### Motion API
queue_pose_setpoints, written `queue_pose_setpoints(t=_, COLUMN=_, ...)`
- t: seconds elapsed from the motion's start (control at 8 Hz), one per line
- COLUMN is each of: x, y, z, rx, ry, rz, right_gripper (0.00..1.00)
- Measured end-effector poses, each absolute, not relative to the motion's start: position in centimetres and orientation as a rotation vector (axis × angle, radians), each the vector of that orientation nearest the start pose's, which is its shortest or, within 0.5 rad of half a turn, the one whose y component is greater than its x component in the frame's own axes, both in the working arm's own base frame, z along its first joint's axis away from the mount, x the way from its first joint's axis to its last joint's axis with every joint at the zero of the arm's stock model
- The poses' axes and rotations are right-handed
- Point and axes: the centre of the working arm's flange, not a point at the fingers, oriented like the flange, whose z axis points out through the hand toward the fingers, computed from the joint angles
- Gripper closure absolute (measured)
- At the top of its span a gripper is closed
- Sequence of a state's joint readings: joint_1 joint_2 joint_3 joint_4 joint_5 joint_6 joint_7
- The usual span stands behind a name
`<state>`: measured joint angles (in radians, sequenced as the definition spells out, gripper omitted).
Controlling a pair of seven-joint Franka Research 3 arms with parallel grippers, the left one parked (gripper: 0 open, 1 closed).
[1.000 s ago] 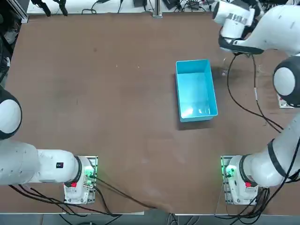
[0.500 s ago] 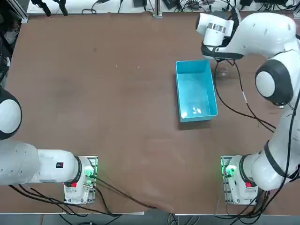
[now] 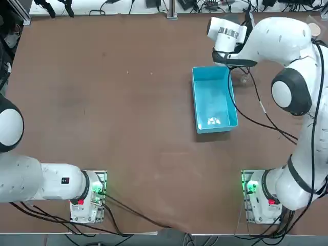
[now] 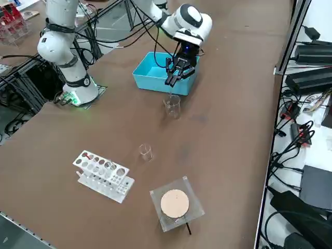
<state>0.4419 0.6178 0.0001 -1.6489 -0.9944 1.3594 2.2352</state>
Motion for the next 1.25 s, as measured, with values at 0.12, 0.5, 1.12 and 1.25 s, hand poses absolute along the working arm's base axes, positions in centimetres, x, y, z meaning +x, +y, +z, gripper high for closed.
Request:
queue_pose_setpoints(t=0.12, x=59.1, y=16.6, z=25.9, rx=1.412, ry=-1.336, rz=0.881, right_gripper=0.94)
queue_pose_setpoints(t=0.5, x=59.3, y=15.9, z=22.7, rx=1.358, ry=-1.38, rz=0.865, right_gripper=0.94)
queue_pose_setpoints(t=1.12, x=60.2, y=15.4, z=21.8, rx=1.298, ry=-1.56, rz=0.869, right_gripper=0.94)
queue_pose_setpoints(t=1.25, x=60.2, y=15.2, z=21.7, rx=1.285, ry=-1.584, rz=0.868, right_gripper=0.94)
